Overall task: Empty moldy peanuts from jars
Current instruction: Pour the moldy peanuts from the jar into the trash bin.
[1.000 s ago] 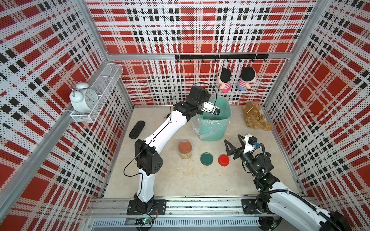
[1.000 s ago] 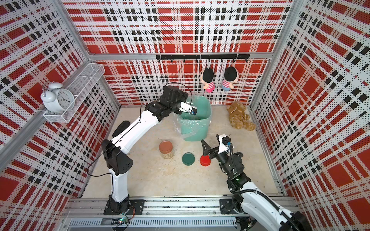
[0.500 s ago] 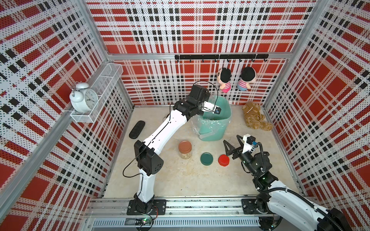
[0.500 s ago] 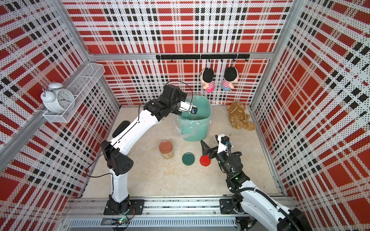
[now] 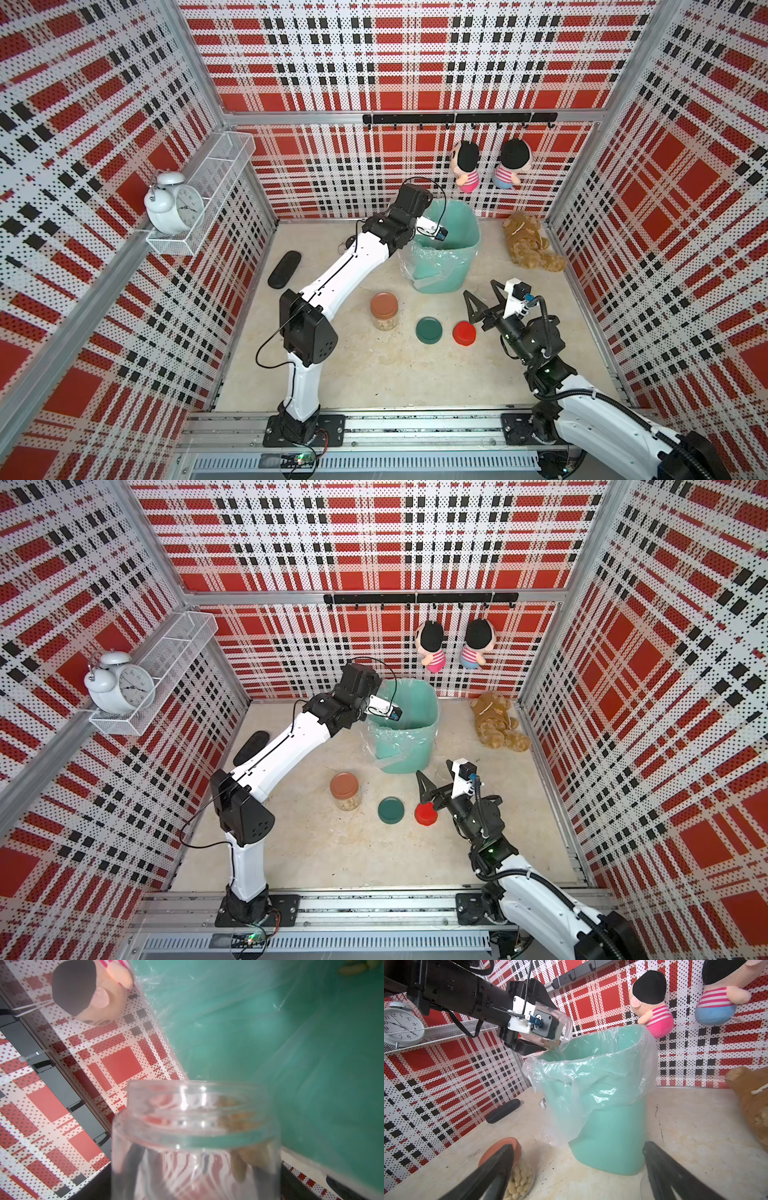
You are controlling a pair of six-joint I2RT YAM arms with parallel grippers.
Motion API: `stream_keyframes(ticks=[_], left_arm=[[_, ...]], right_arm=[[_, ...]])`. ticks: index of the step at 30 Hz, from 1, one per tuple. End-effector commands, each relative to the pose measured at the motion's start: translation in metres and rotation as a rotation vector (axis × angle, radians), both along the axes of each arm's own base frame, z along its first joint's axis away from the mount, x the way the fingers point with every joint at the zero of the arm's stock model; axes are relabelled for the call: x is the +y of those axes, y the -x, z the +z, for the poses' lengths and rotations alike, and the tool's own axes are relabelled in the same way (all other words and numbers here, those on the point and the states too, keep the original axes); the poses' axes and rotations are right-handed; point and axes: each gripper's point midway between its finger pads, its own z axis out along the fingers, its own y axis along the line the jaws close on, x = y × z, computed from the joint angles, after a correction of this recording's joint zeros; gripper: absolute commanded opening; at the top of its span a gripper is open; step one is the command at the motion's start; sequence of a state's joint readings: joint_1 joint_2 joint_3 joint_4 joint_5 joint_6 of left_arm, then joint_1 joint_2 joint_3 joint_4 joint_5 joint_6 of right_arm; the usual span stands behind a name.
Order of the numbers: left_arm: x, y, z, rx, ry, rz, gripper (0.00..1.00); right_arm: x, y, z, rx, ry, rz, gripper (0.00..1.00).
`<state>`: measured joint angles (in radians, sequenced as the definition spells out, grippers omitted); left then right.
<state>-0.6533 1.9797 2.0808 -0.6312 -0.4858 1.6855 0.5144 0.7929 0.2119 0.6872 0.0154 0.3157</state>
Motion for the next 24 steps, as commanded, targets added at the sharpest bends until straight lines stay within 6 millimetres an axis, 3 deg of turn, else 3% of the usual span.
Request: stream_keyframes(ticks=[1,3,5,7,10,12,14,21,24], left_arm=[[0.003,0.002,0.084,-0.208,0.094,0.01,0.0],[0.006,0.004,0.091,-0.232,0.072,0.019,0.0],[0.008,0.007,0.086,-0.226,0.047,0.026,0.0],[0.011,0.009,0.068,-0.194,0.006,0.028,0.0],[0.022,0.012,0.019,-0.127,-0.143,0.034,0.0],[0.023,0.01,0.009,-0.116,-0.166,0.03,0.0],[0.019,0.007,0.018,-0.138,-0.169,0.023,0.0],[-0.016,0.002,0.097,-0.363,-0.135,-0.074,0.0],[-0.017,0.004,0.092,-0.363,-0.209,-0.068,0.0]], right_arm=[[-0.002,0.001,0.011,-0.036,-0.03,-0.001,1.0],[-0.002,0.0,0.01,-0.034,-0.027,0.0,1.0],[-0.001,0.0,0.009,-0.033,-0.031,0.004,1.0],[0.0,0.0,0.008,-0.032,-0.036,0.01,1.0],[0.0,0.0,0.008,-0.031,-0.043,0.011,1.0],[-0.001,0.001,0.009,-0.035,-0.039,0.008,1.0],[-0.001,0.001,0.011,-0.039,-0.032,0.004,1.0],[-0.001,0.0,0.01,-0.037,-0.041,0.006,1.0],[0.0,0.001,0.007,-0.03,-0.05,0.012,1.0]])
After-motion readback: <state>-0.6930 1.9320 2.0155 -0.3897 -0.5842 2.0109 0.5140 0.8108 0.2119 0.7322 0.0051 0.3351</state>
